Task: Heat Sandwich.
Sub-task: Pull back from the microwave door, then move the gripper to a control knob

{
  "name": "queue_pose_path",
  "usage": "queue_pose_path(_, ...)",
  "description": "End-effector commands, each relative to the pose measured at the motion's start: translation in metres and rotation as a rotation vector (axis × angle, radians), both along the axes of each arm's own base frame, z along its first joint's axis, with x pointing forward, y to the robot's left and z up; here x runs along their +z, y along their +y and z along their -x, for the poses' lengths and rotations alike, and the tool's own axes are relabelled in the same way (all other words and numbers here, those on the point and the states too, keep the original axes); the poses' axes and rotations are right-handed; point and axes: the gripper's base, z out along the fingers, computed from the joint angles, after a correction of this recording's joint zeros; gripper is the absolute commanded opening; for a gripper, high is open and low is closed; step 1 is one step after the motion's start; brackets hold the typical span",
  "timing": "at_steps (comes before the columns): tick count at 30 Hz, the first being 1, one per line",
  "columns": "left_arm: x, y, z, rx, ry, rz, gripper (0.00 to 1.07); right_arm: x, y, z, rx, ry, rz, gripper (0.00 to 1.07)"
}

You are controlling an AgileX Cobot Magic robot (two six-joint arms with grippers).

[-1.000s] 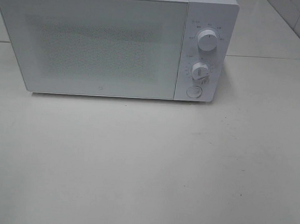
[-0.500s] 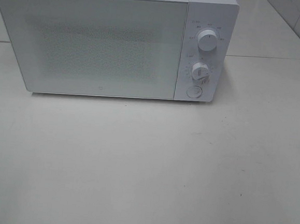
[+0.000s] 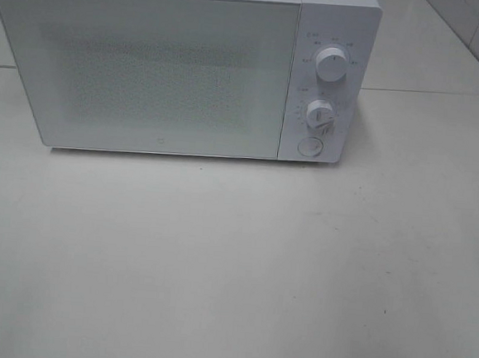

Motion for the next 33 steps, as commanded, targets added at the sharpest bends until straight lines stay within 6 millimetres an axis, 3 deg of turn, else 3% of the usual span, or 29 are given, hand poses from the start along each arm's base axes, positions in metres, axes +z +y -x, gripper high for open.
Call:
queue_pose_path(1, 0.001, -0.001, 0.003, -0.004, -0.033, 0.003, 0.98, 0.003, 0.002, -0.017, 0.012, -0.052, -0.002, 0.75)
queue_pose_path(12, 0.001, -0.001, 0.003, -0.004, -0.033, 0.003, 0.98, -0.002, 0.008, -0.053, 0.035, -0.118, -0.020, 0.75)
queue_pose_path(22, 0.001, -0.001, 0.003, -0.004, -0.033, 0.003, 0.98, -0.019, 0.014, -0.091, 0.065, -0.150, -0.026, 0.75)
queue_pose_path(28, 0.001, -0.001, 0.003, -0.004, -0.033, 0.003, 0.98, -0.041, 0.018, -0.114, 0.089, -0.196, -0.040, 0.75)
queue_pose_path(33, 0.001, -0.001, 0.003, -0.004, -0.033, 0.003, 0.98, -0.061, 0.020, -0.119, 0.056, -0.198, -0.084, 0.75)
